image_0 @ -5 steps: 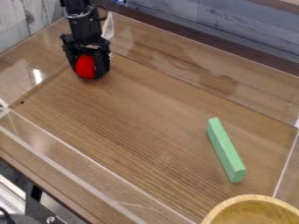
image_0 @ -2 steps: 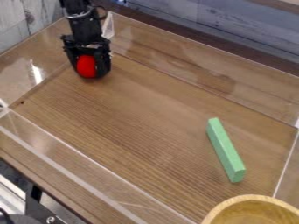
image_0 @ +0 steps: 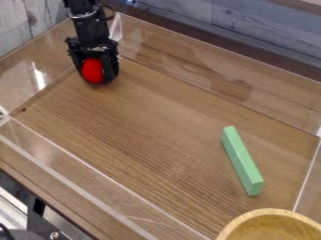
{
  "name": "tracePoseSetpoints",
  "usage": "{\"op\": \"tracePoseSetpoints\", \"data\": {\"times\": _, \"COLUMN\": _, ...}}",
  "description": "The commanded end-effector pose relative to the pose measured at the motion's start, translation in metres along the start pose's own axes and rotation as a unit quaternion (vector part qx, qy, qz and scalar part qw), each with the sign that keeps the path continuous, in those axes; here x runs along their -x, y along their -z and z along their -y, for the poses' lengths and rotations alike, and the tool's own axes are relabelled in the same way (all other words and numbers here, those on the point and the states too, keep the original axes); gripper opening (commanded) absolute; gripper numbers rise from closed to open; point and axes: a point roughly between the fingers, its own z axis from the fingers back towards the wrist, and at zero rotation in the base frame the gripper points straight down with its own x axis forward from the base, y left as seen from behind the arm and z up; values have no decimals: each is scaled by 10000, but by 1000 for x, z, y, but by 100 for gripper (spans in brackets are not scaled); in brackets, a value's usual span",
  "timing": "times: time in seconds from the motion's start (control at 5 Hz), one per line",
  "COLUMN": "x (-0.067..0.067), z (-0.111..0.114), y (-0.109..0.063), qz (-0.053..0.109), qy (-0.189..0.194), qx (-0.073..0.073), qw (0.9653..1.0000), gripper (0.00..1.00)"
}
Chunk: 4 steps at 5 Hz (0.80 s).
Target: Move the red object to the right side of the table
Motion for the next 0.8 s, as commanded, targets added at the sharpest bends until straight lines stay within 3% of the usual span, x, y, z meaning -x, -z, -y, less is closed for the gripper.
{"op": "tracePoseSetpoints", "data": {"times": 0.0, "x": -3, "z": -2, "y": -7, "qz": 94, "qy": -9, "qx": -20, "qw": 10000, "gripper": 100}}
{"op": "tracePoseSetpoints", "data": {"times": 0.2, "x": -5, "z": 17, "y": -29, "qz": 327, "qy": 69, "qx": -14, "qw": 9994, "gripper": 0}}
{"op": "tracePoseSetpoints", "data": {"times": 0.4, "x": -6, "z": 42, "y": -52, "qz": 565, "qy": 196, "qx": -16, "qw": 9982, "gripper": 0}}
{"op": "tracePoseSetpoints", "data": {"times": 0.6, "x": -11, "z": 83, "y": -66, "qz": 689, "qy": 540, "qx": 96, "qw": 9961, "gripper": 0}}
